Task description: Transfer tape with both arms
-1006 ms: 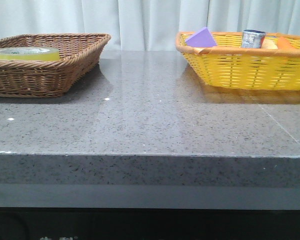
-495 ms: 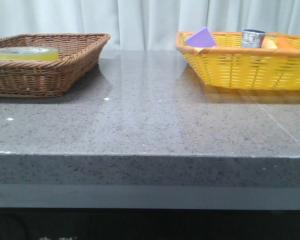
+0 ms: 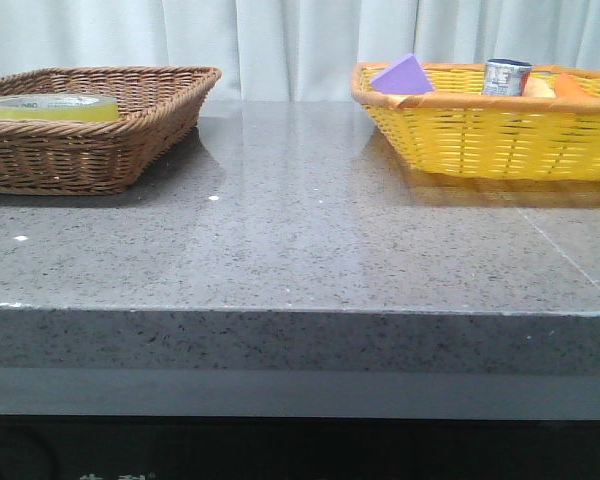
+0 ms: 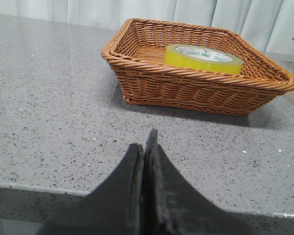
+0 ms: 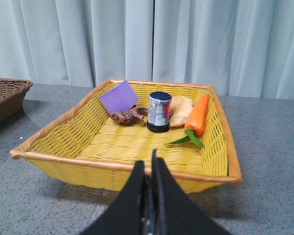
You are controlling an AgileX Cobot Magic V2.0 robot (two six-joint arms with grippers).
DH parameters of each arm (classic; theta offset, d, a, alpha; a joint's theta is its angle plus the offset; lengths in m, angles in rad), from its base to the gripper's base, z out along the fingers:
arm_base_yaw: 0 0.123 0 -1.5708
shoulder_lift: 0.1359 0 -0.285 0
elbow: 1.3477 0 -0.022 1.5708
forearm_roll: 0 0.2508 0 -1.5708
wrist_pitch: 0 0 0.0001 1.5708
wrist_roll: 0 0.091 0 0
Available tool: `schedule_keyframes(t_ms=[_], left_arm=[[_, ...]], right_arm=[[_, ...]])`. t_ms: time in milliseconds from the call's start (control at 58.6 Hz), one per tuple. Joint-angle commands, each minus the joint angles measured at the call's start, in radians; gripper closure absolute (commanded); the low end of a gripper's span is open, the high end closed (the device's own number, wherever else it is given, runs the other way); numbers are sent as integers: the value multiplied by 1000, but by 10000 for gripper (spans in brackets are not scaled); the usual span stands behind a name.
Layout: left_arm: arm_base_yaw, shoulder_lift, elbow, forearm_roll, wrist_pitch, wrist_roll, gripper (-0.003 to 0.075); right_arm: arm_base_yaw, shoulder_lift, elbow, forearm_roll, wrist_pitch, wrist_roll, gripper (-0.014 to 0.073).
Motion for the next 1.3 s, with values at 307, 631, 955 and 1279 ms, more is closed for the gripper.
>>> schedule_keyframes(t_ms=[307, 631, 955, 1279], left_arm=[[-6, -18, 39, 1, -86, -6, 740], [-6, -18, 39, 1, -86, -6, 740], [-6, -18, 39, 1, -86, -6, 740], [-6, -18, 39, 1, -86, -6, 740]], right_arm=[[27, -183, 260, 59, -75, 0, 715], [25, -289, 326, 62, -22, 0, 715], [24, -289, 326, 62, -22, 0, 715], [24, -289, 326, 62, -22, 0, 715]])
